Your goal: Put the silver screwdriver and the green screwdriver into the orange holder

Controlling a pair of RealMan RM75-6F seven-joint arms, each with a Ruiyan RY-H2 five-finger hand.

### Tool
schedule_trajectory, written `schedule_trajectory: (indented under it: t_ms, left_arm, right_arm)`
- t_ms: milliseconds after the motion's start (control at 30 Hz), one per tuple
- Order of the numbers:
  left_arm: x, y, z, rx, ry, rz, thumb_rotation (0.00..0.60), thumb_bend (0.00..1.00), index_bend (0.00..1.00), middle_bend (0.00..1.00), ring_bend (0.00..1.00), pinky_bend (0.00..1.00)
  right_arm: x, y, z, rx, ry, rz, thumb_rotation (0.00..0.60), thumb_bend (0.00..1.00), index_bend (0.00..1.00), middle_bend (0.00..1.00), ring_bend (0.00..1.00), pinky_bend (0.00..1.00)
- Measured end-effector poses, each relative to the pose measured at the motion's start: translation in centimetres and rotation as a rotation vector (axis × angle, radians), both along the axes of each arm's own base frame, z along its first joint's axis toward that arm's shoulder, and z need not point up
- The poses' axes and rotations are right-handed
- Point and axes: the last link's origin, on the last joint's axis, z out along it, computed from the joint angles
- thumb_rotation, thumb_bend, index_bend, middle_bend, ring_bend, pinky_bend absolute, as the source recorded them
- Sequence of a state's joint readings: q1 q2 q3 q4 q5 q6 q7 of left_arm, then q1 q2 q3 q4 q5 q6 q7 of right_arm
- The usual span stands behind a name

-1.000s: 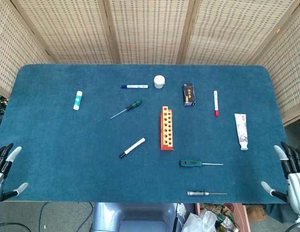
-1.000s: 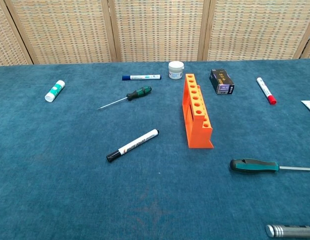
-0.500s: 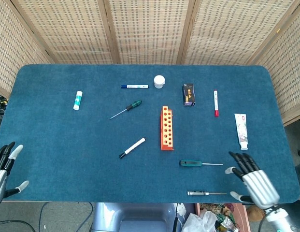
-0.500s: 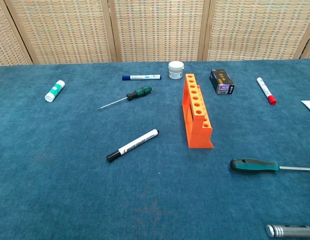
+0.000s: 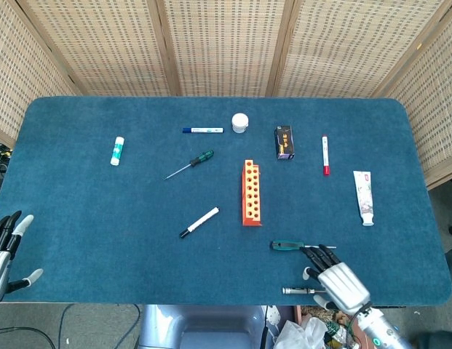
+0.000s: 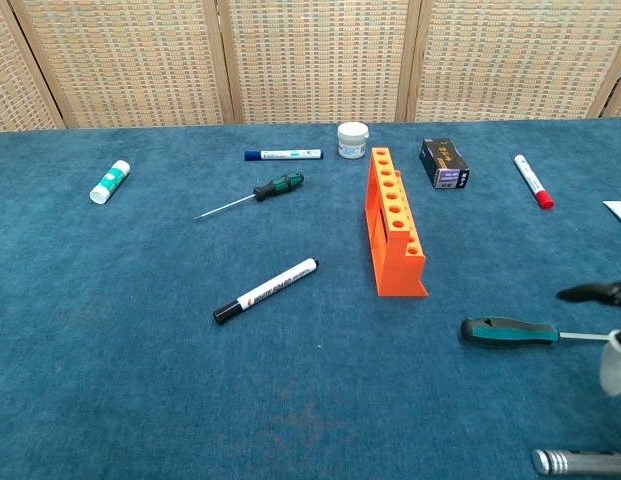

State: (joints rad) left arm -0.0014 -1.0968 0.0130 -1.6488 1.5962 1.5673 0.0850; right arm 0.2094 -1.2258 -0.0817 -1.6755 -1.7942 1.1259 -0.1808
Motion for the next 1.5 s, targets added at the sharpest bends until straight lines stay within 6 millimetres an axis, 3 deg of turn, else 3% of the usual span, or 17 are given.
schedule_trajectory:
  t_ms: [667,1167,1500]
  left_arm:
    - [-0.2,0.2,0.0,-0.006,0.001,0.010,0.600,0.00,0.00,0.00,0.00,0.00]
    - [-0.2,0.3,-0.1,-0.008,-0.001,0.016,0.600,0.00,0.00,0.00,0.00,0.00]
    - [-0.3,0.4,-0.1,-0.008,-0.001,0.019,0.600,0.00,0.00,0.00,0.00,0.00]
  right_arm:
    - [1.6,-0.3,-5.3,0.075,0.099,0.040,0.600,0.28,0.40,0.00,0.00,0.00]
    - [1.1,-1.2,-6.3,0.059,0.145,0.026,0.600,0.28,0.45,0.00,0.00,0.00]
    - [1.0,-1.3,-6.8,0.048,0.158,0.029,0.600,0.30,0.59,0.00,0.00,0.00]
